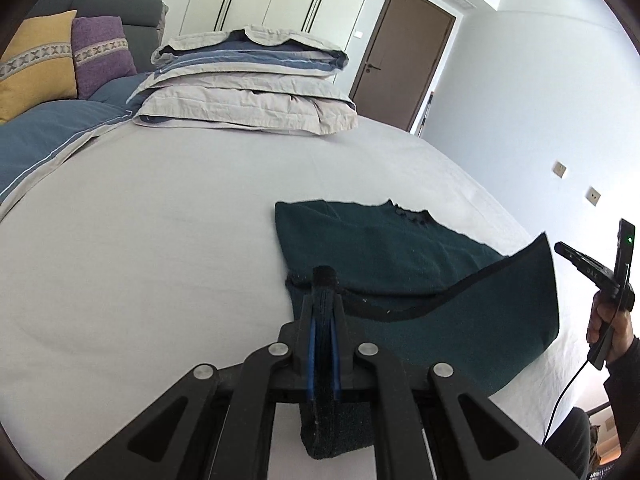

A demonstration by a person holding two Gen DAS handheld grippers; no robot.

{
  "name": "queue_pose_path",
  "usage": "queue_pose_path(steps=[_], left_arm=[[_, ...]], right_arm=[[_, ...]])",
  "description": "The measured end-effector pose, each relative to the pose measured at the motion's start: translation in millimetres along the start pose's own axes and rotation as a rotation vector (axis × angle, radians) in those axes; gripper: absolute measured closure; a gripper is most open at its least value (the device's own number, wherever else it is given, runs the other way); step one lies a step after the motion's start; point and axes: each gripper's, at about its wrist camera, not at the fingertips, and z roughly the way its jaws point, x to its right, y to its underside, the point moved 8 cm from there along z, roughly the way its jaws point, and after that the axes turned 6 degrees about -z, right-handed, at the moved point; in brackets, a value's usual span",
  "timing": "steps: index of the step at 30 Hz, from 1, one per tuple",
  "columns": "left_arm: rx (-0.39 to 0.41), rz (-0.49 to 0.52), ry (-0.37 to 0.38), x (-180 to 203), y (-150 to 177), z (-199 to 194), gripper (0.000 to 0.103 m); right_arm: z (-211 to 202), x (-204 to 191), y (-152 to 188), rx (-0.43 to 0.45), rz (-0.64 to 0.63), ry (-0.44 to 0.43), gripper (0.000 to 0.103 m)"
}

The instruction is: Fold small clothes

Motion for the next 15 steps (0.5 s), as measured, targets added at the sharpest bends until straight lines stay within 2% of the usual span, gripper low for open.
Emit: queue_pose_path(steps=[4,6,7,8,11,13,14,15], left_arm=[[0.048,0.014,0.003,8,-25,-1,0.097],[0.044,0.033,0.011,14,-33,6,0.097],[0.031,0.048,0.01,17,-34,11,0.097],[0.027,0.065,0.005,20,-34,14,0.097],[-0.01,0.107,-0.008,26,-20,23,0.097],[-0.047,0.114,-0.028,22,-3,29,0.097],[-0.067,0.111,-0.041,17,6,32,0.097],[-0.081,0.101,-0.052,11,15,33,0.097]], right_arm=[[-25,27,-16,0.085,0.065,0.091,0.099],[-23,40,-17,0.076,0.094,0.104,0.1],[-17,43,-14,0.049,0.11,0.066,0.1],[-8,42,-9,0.005,0.127,-0.01,0.1],[23,29,7,-0.087,0.109,-0.09,0.097],[44,15,18,-0.144,0.076,-0.138,0.077],[55,8,22,-0.17,0.059,-0.151,0.052],[66,3,26,-0.19,0.051,-0.163,0.045]])
